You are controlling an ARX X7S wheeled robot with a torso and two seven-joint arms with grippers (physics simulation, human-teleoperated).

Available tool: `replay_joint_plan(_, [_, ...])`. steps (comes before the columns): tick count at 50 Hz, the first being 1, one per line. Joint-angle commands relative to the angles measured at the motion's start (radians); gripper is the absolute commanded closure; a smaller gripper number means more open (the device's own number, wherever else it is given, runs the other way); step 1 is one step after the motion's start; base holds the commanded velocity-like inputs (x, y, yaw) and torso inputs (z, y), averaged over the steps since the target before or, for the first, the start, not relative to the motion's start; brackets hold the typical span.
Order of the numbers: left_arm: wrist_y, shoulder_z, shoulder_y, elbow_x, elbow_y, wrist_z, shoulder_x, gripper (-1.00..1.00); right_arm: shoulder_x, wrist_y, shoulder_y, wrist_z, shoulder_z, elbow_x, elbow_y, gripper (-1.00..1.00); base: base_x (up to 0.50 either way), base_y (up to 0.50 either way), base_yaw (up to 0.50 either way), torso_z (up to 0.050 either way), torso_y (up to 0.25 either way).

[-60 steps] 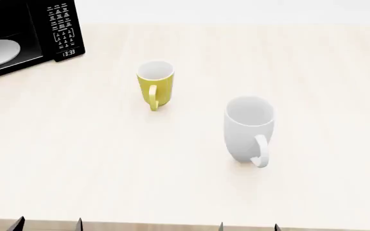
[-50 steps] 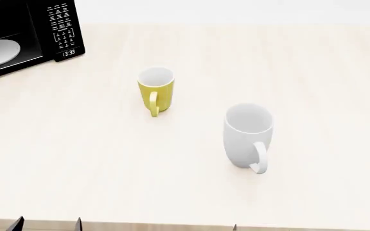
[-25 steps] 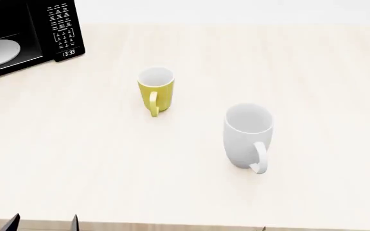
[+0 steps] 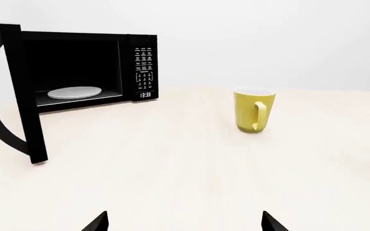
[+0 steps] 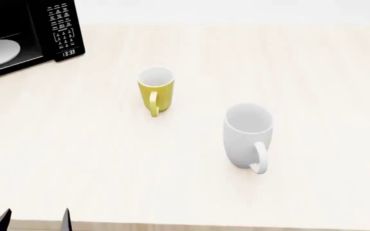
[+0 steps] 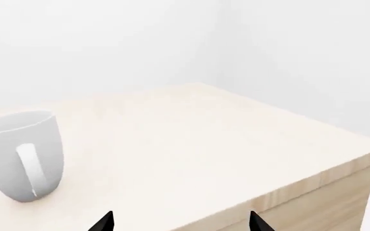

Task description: Put the yellow and white mug to the front of the white mug.

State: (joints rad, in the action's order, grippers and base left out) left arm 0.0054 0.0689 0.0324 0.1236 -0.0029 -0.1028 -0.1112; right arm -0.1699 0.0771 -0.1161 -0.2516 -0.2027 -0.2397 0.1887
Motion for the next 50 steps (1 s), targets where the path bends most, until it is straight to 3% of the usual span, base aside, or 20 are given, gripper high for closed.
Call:
replay_joint_plan(1, [0.007, 0.008, 0.001, 0.008, 0.001, -0.016, -0.012, -1.0, -0.016, -0.039, -0.037, -0.017, -0.066, -0.04, 0.045, -1.0, 0.07, 0.0, 0.0, 0.0, 0.0])
replay_joint_plan(9, [0.001, 0.014, -0.005, 0.022, 0.017, -0.018, -0.02, -1.0, -0.014, -0.113, -0.057, 0.074, -0.092, -0.173, 0.048, -1.0, 0.45, -0.16, 0.0, 0.0, 0.0])
replay_joint_plan(27, [0.005, 0.031, -0.007, 0.04, 0.021, -0.022, -0.034, -1.0, -0.023, -0.136, -0.065, 0.103, -0.076, -0.2, 0.046, -1.0, 0.47, -0.26, 0.0, 0.0, 0.0])
replay_joint_plan(40, [0.001, 0.037, -0.002, 0.057, 0.019, -0.027, -0.042, -1.0, -0.027, -0.144, -0.062, 0.102, -0.059, -0.19, 0.04, -1.0, 0.46, -0.29, 0.0, 0.0, 0.0])
replay_joint_plan(44, [-0.002, 0.038, 0.001, 0.062, 0.014, -0.029, -0.044, -1.0, -0.025, -0.077, -0.043, 0.009, -0.057, -0.125, 0.026, -1.0, 0.46, -0.25, 0.0, 0.0, 0.0])
replay_joint_plan(50, [-0.002, 0.041, 0.003, 0.065, 0.014, -0.033, -0.048, -1.0, -0.019, -0.081, -0.034, -0.008, -0.054, -0.117, 0.02, -1.0, 0.0, 0.0, 0.0, 0.0, 0.0])
